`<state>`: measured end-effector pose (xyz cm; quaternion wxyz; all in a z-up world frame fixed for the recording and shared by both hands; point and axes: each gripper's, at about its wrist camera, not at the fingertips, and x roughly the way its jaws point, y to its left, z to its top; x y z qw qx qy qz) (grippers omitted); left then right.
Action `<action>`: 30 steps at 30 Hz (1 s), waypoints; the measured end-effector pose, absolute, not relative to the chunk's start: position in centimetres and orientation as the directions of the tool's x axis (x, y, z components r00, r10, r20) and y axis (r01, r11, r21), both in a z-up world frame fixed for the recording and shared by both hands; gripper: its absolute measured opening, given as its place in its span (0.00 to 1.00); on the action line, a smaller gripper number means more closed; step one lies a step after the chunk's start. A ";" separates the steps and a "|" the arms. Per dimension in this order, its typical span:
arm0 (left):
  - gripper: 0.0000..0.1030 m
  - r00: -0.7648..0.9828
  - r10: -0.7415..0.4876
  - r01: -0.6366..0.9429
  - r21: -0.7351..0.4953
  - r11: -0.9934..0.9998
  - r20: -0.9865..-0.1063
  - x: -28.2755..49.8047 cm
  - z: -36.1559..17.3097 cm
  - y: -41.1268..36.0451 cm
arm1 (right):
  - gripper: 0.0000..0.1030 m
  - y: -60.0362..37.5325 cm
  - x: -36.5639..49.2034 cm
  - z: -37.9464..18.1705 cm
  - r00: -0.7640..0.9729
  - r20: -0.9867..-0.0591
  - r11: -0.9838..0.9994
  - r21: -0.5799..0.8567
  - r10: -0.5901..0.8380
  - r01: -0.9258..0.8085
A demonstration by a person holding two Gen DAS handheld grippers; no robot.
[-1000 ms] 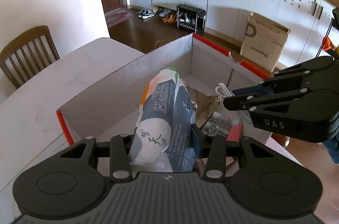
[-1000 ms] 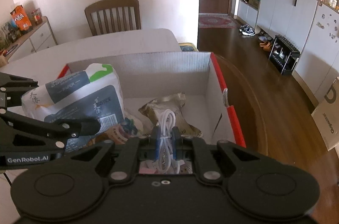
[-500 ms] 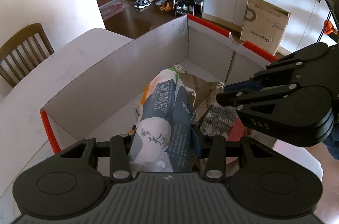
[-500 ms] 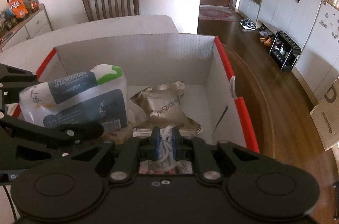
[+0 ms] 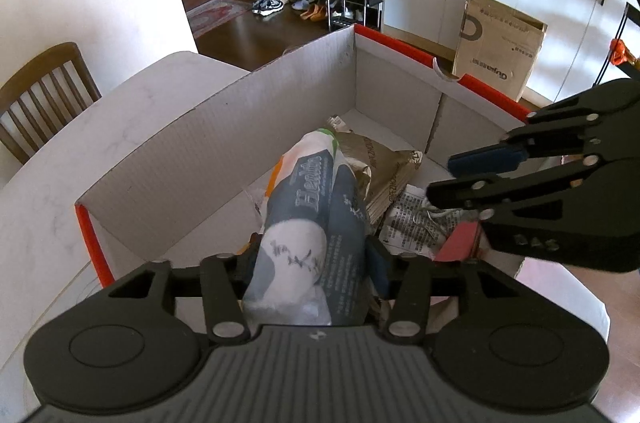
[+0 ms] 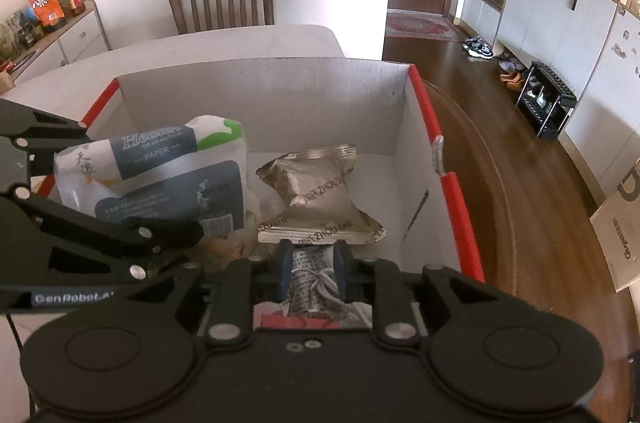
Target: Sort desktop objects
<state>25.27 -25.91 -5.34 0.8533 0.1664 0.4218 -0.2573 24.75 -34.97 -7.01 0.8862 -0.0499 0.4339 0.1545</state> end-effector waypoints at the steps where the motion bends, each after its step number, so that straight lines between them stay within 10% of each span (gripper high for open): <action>1: 0.63 0.516 -0.298 0.575 0.067 0.815 -0.803 25.2 -5.3 -25.8 | 0.23 -35.2 24.6 -6.9 0.577 -0.783 0.948 0.051 0.234 -0.315; 15: 0.70 0.540 -0.337 0.532 0.003 0.846 -0.771 23.9 -3.9 -22.9 | 0.45 -36.8 22.9 -4.7 0.598 -0.742 0.938 0.122 0.304 -0.325; 30: 0.99 0.540 -0.392 0.557 -0.034 0.830 -0.745 22.2 -2.3 -21.2 | 0.60 -36.9 21.3 -2.7 0.620 -0.715 0.937 0.149 0.323 -0.317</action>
